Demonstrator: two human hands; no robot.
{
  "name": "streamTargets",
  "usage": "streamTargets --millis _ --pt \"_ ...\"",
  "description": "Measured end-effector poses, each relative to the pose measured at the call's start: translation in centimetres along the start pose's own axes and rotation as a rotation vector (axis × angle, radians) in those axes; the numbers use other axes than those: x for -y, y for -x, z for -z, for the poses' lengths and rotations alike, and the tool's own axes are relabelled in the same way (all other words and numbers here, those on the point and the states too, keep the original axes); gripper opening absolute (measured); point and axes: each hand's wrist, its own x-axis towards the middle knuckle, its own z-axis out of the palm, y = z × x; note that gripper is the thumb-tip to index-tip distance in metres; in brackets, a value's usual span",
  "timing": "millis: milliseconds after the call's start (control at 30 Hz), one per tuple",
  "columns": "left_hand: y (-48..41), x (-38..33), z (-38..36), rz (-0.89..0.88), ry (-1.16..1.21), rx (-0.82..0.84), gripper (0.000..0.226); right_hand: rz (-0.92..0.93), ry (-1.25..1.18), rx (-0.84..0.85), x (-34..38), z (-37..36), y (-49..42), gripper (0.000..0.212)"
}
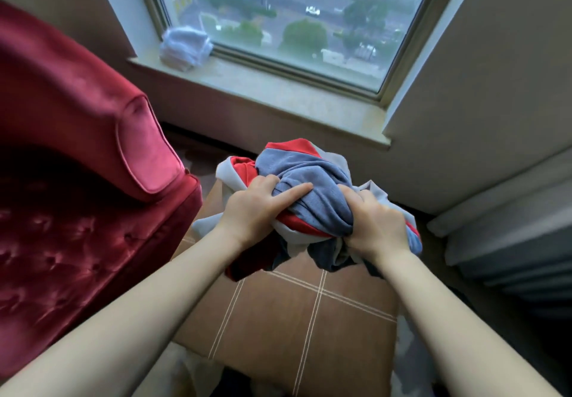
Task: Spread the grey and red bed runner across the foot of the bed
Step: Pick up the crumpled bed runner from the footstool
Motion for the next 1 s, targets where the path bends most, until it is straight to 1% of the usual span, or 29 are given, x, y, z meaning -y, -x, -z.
streamTargets --millis 267,367,433,600,800,1000 --pt "-4.1 -2.5 13.0 -0.038 -0.069 -0.154 0.067 0.069 0.014 -0.225 0.3 13.8 -1.7 0.055" --pt "-4.8 -3.0 16.9 -0.044 -0.107 -0.205 0.072 0.104 0.047 -0.295 0.7 17.5 -2.1 0.057" --pt "-5.1 -3.2 19.0 -0.055 -0.14 -0.242 0.072 0.127 0.065 -0.337 0.9 19.4 -2.4 0.061" --pt "-5.3 -3.5 23.2 -0.055 -0.207 -0.302 0.072 0.162 0.073 -0.398 1.8 23.1 -2.6 0.063" --pt "-4.3 -4.1 26.5 -0.021 -0.279 -0.356 0.071 0.233 0.063 -0.454 3.0 26.1 -2.6 0.063" --pt "-1.6 -3.2 29.1 0.085 -0.35 -0.403 0.072 0.363 0.072 -0.488 6.0 28.3 -3.3 0.061"
